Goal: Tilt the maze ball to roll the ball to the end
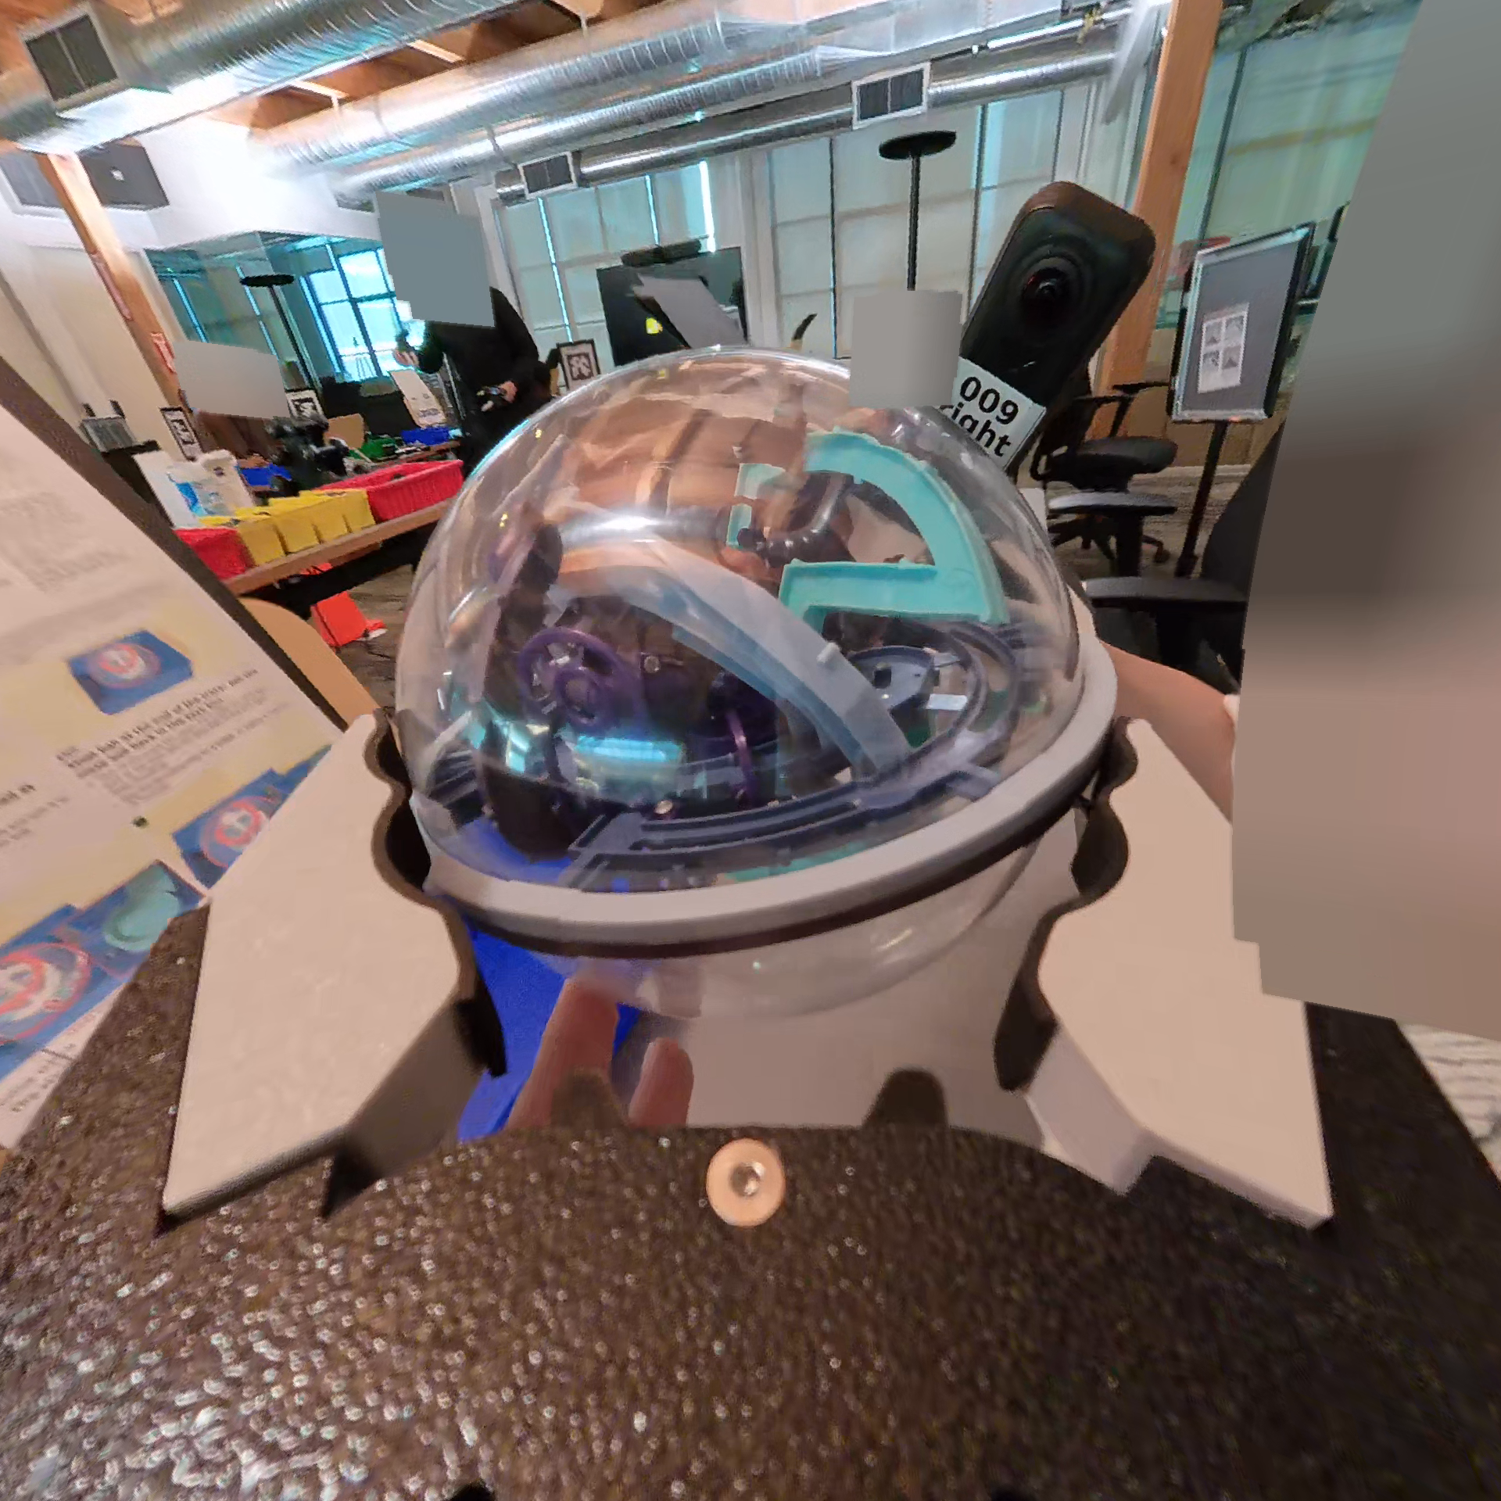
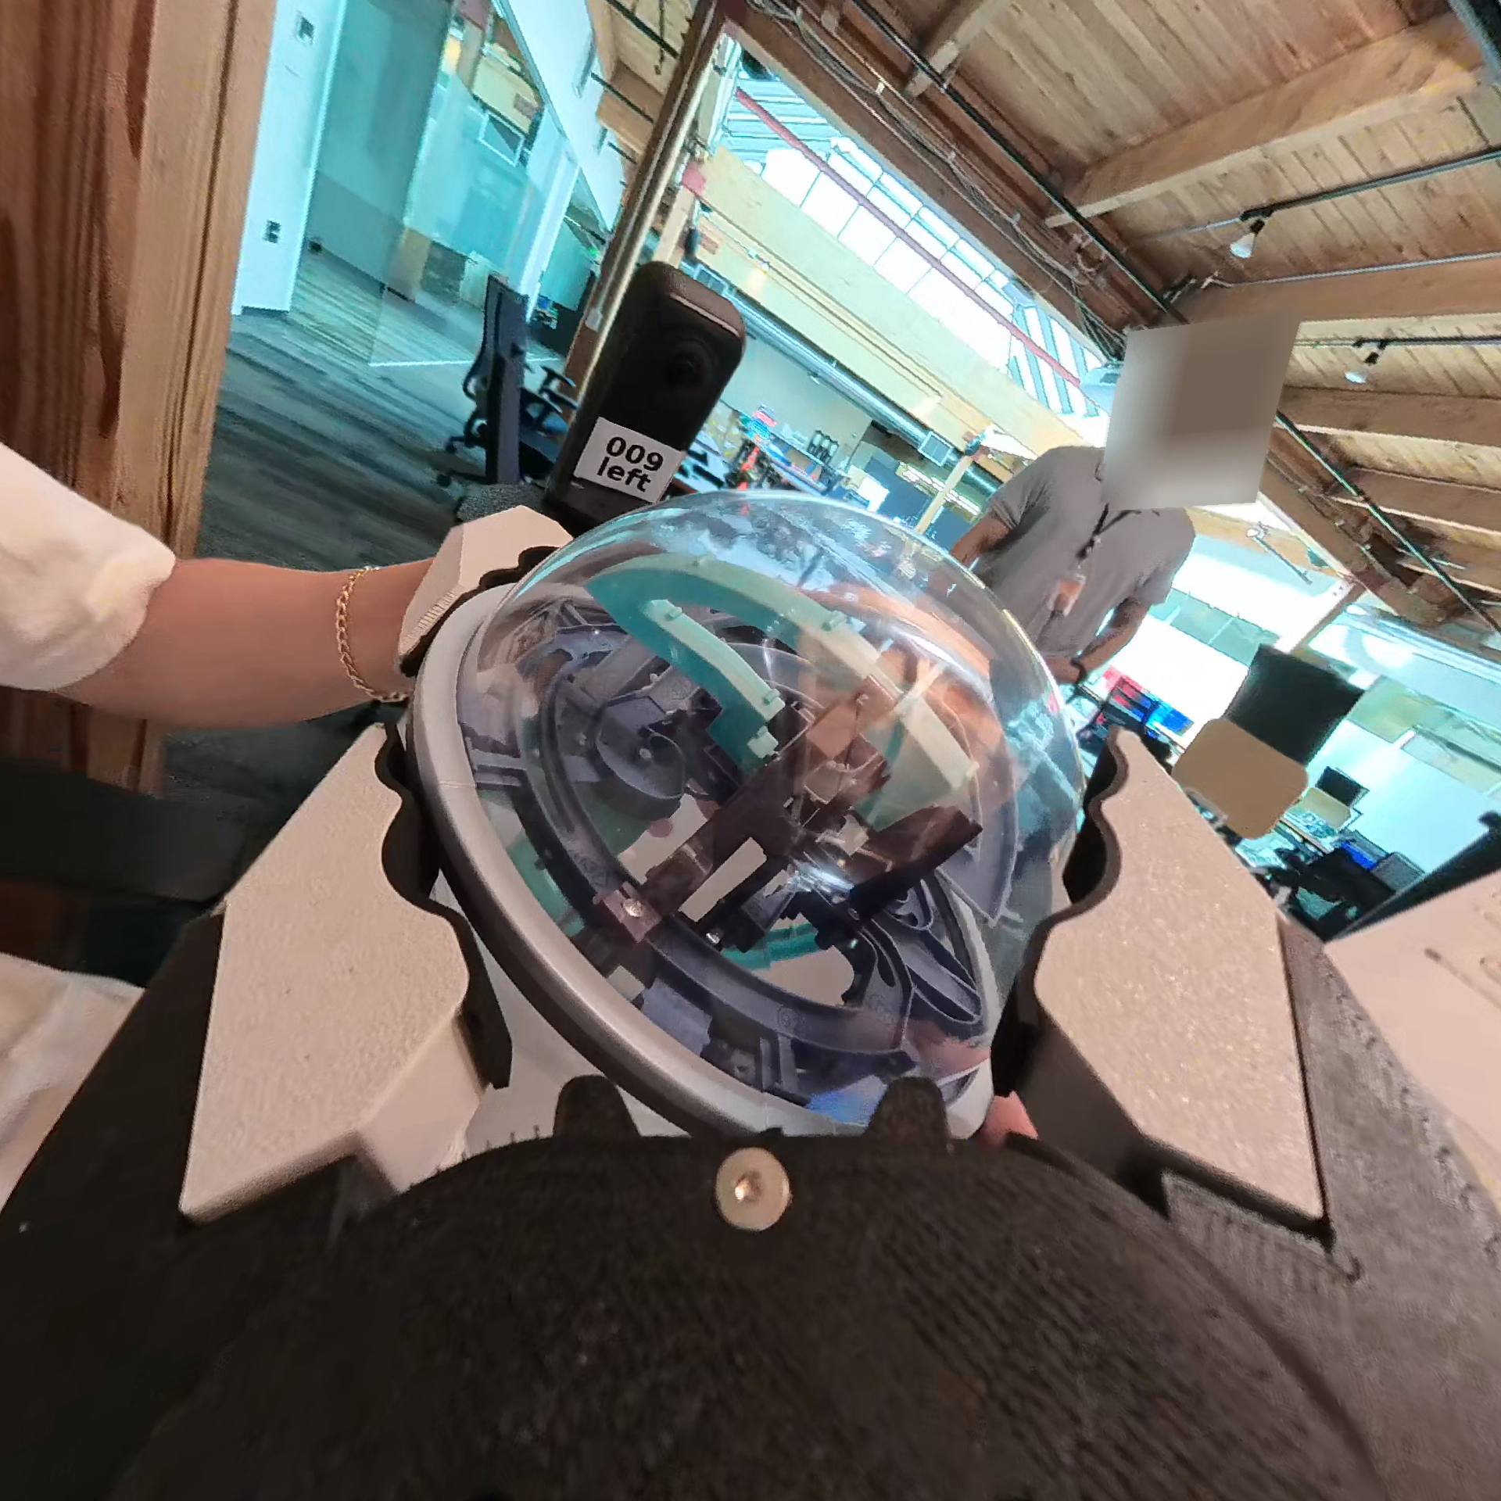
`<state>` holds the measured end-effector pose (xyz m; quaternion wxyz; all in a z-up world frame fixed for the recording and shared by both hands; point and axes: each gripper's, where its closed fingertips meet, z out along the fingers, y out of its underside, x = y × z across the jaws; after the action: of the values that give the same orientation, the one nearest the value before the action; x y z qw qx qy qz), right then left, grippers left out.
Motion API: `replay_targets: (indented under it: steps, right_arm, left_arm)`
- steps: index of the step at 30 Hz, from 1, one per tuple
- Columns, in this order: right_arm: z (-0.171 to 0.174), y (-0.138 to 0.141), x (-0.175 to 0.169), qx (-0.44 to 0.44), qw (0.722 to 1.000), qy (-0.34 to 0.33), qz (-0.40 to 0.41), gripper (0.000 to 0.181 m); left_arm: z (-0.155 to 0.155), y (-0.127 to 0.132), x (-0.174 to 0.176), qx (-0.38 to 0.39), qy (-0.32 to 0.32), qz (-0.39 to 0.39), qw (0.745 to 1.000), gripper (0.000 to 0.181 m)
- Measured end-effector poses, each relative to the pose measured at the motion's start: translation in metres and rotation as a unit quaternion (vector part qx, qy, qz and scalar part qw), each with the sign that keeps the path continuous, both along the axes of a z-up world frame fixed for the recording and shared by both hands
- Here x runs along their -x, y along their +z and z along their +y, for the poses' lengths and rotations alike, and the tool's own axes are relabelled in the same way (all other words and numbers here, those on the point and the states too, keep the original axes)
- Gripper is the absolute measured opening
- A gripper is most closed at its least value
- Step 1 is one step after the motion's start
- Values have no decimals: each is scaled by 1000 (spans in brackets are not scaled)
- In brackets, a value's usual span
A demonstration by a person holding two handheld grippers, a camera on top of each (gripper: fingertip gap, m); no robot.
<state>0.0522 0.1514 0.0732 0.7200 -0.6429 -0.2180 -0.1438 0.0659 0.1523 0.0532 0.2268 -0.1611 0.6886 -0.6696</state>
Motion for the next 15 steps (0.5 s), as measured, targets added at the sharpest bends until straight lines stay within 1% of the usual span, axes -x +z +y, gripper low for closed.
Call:
replay_targets:
  steps: [5,8,11,15]
  right_arm:
    - [5,69,7,8,1000,23,-4,155]
    - [5,106,14,11,999,33,-10,155]
    - [3,135,23,17,999,43,-8,155]
    - [-3,164,33,32,998,57,4,155]
  left_arm:
    - [5,69,7,3,22,-1,1000,158]
    - [5,106,14,5,33,-5,999,158]
    - [4,135,23,3,45,0,999,158]
    - [-2,165,34,2,61,20,998,158]
